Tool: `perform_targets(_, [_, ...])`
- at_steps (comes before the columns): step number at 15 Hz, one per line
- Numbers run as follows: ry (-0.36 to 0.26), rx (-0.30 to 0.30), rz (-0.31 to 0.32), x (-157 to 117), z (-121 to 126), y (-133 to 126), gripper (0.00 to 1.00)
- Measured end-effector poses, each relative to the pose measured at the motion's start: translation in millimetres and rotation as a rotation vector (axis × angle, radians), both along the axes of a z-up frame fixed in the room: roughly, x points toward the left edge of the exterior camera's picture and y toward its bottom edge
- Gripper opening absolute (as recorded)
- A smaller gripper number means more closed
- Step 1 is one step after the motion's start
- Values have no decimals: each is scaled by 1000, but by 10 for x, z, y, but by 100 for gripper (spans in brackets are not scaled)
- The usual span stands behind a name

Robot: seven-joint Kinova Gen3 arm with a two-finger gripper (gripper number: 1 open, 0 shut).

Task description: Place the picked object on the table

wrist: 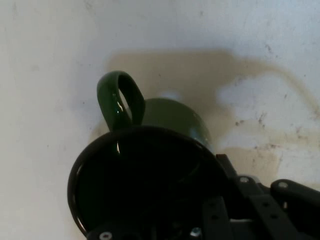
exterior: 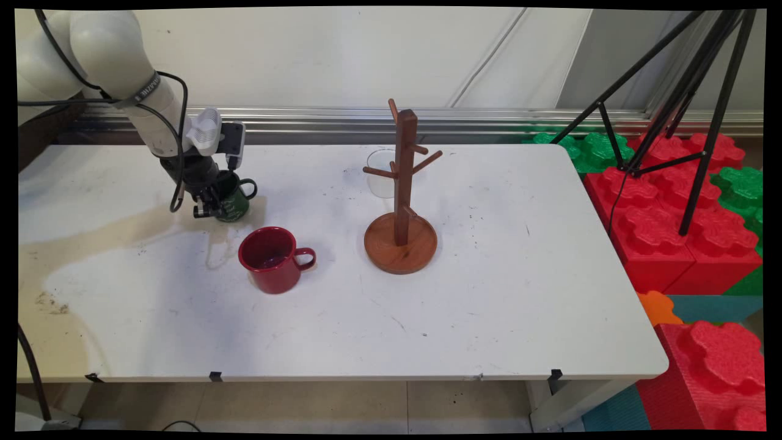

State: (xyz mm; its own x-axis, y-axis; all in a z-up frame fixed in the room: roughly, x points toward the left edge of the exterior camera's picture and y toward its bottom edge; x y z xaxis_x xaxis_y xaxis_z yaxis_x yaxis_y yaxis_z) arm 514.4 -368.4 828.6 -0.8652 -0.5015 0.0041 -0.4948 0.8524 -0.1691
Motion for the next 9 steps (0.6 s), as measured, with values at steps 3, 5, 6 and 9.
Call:
perform_targets(3, [-1,5,-12,26,-40,-7,0])
perform_targets(5, [-1,6,-18,35,-53,-8,100])
perform_targets(6, [-1,6,-22,36,-59,-9,100])
perform_targets(9, [-4,-2,-36,38,-53,-15,100])
